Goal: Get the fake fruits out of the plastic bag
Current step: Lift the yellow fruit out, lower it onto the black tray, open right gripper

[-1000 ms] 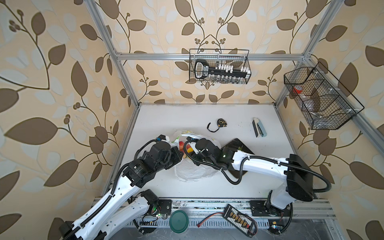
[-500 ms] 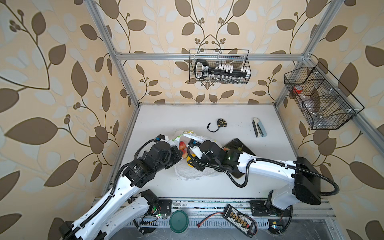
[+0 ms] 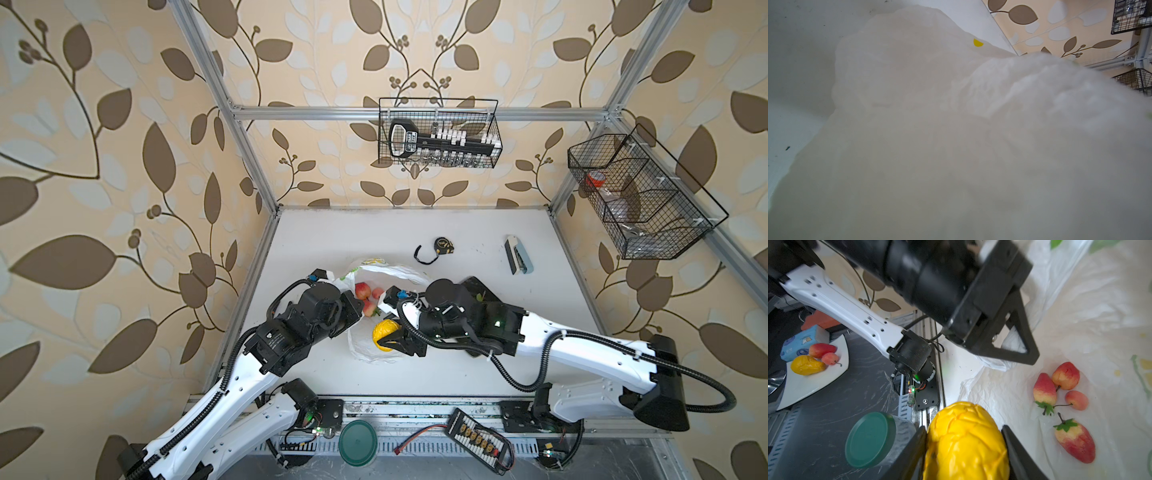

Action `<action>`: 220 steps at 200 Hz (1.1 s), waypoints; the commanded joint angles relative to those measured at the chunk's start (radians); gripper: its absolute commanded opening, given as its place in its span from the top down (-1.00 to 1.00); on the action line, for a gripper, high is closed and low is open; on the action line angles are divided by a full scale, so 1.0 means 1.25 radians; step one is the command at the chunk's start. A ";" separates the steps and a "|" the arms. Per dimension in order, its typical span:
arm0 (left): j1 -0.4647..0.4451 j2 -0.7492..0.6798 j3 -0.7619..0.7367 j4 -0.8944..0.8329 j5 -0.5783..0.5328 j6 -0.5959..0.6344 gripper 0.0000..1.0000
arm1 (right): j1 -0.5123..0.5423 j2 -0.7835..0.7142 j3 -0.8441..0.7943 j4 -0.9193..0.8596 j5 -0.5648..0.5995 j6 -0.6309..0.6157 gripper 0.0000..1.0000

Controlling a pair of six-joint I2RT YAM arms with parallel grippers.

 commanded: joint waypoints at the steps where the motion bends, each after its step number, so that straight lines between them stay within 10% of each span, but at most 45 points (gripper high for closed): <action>1: 0.006 0.001 0.010 0.003 -0.020 -0.010 1.00 | -0.003 -0.061 0.056 -0.043 0.054 0.057 0.14; 89: 0.006 -0.003 0.005 -0.006 -0.011 -0.018 1.00 | -0.283 -0.308 -0.011 -0.275 0.498 0.361 0.14; 142: 0.006 -0.006 0.003 -0.008 -0.004 -0.020 1.00 | -0.538 -0.363 -0.286 -0.320 0.439 0.599 0.11; 220: 0.006 -0.007 0.008 -0.009 0.000 -0.017 1.00 | -0.599 -0.286 -0.540 -0.040 0.345 0.776 0.07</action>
